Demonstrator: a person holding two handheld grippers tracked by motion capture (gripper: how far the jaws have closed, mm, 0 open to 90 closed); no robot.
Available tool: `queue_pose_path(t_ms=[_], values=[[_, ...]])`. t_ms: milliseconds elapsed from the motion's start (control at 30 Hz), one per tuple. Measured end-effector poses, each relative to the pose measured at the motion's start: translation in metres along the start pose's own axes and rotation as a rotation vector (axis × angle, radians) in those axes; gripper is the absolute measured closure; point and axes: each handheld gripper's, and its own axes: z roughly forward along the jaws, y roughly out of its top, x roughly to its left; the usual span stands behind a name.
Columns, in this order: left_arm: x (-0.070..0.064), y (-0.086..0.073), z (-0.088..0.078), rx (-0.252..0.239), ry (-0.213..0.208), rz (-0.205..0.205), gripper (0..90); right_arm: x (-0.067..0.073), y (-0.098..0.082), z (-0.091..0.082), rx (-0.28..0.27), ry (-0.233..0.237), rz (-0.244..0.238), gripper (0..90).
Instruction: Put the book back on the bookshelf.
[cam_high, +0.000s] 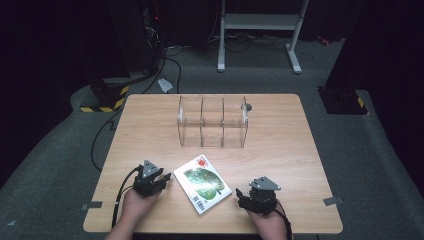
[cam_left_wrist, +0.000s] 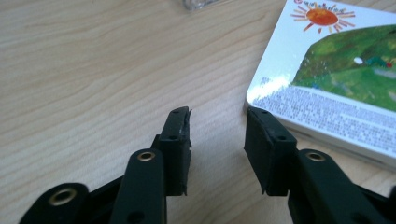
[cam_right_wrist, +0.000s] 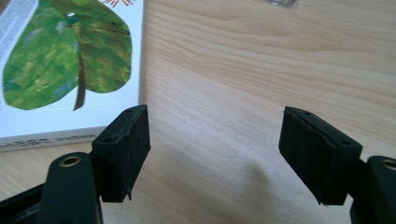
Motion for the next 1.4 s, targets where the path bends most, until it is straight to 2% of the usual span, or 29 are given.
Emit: queue_pose_path(t_ms=[33,233,333,500,833,1267,1400], values=[[-0.001,0.002,0.0,-0.006,-0.001,0.0,63.8,0.002,-0.001,0.0,0.001,0.005,0.009,24.8],[-0.003,0.008,0.005,-0.039,-0.023,-0.006,66.5,0.013,-0.004,0.0,0.008,0.007,-0.015,26.0],[-0.006,0.011,0.01,-0.03,-0.041,-0.003,67.0,0.017,-0.006,0.001,0.02,0.012,-0.031,26.9],[-0.012,0.015,0.016,-0.028,-0.071,0.01,65.8,0.021,-0.009,0.001,0.028,0.026,-0.027,29.2],[-0.015,0.017,0.025,-0.025,-0.132,-0.064,56.8,0.026,-0.01,0.002,0.037,0.054,-0.025,33.1],[-0.016,0.015,0.026,-0.025,-0.151,-0.073,48.1,0.029,-0.01,0.004,0.038,0.064,-0.037,33.2],[-0.015,0.015,0.027,-0.018,-0.125,-0.075,41.2,0.03,-0.01,0.005,0.038,0.067,-0.043,33.3]])
